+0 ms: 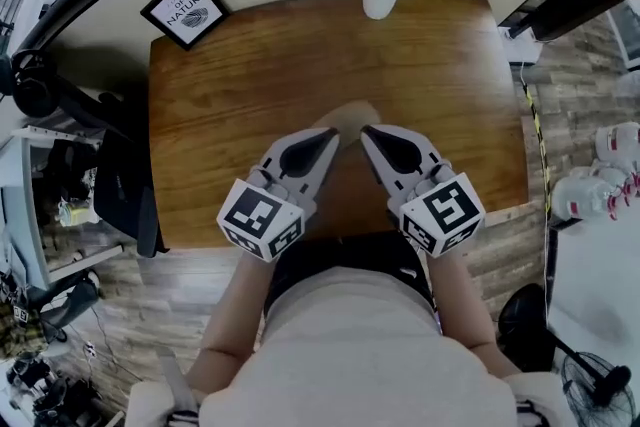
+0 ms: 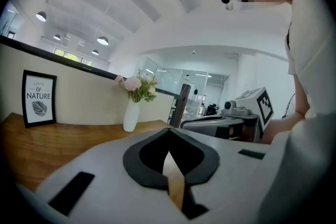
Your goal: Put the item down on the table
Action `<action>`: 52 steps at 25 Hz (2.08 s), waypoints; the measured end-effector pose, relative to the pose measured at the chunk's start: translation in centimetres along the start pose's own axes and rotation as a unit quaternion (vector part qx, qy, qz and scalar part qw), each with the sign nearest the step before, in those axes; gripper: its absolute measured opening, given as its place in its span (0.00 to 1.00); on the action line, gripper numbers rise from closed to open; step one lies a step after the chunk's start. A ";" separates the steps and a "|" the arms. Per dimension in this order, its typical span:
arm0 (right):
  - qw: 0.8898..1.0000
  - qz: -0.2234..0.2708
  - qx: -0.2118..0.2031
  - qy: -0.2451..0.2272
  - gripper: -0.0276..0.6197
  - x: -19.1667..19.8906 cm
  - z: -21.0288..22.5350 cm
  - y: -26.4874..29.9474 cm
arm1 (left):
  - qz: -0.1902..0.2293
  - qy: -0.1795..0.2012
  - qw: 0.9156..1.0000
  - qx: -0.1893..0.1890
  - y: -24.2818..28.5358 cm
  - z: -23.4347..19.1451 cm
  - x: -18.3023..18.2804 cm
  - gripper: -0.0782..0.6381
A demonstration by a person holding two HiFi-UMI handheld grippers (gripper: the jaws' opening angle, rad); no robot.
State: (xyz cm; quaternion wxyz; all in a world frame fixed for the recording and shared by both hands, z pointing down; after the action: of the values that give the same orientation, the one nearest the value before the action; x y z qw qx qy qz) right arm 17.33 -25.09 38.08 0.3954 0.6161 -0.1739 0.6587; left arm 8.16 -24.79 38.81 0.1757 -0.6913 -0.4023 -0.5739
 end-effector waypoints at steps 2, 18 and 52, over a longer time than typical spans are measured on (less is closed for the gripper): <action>1.000 -0.002 -0.002 -0.005 0.06 -0.1 -0.4 0.0 | -0.023 -0.004 0.999 -0.023 0.1 -0.3 0.6 0.13; 1.000 -0.022 0.012 -0.009 0.06 0.7 -1.6 0.2 | -0.071 -0.029 0.993 -0.089 -1.3 -1.3 2.5 0.13; 0.999 -0.035 -0.001 0.005 0.06 1.9 -1.8 0.2 | -0.107 -0.026 0.991 -0.075 -0.8 -0.3 4.1 0.13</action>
State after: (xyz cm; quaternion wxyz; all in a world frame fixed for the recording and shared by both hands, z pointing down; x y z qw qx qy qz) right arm 16.09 -23.38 39.60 0.4197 0.6183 -0.1507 0.6471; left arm 7.44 -23.02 42.55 0.0507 -0.6703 -0.4343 -0.5996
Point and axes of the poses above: the fingertips, and each gripper's own axes: y forward along the fingers, z to its right, x out of its underside, the point moved 4 cm from there along -y, backward along the fingers, and after that the axes turned 1 degree about -z, right-handed, at the moved point
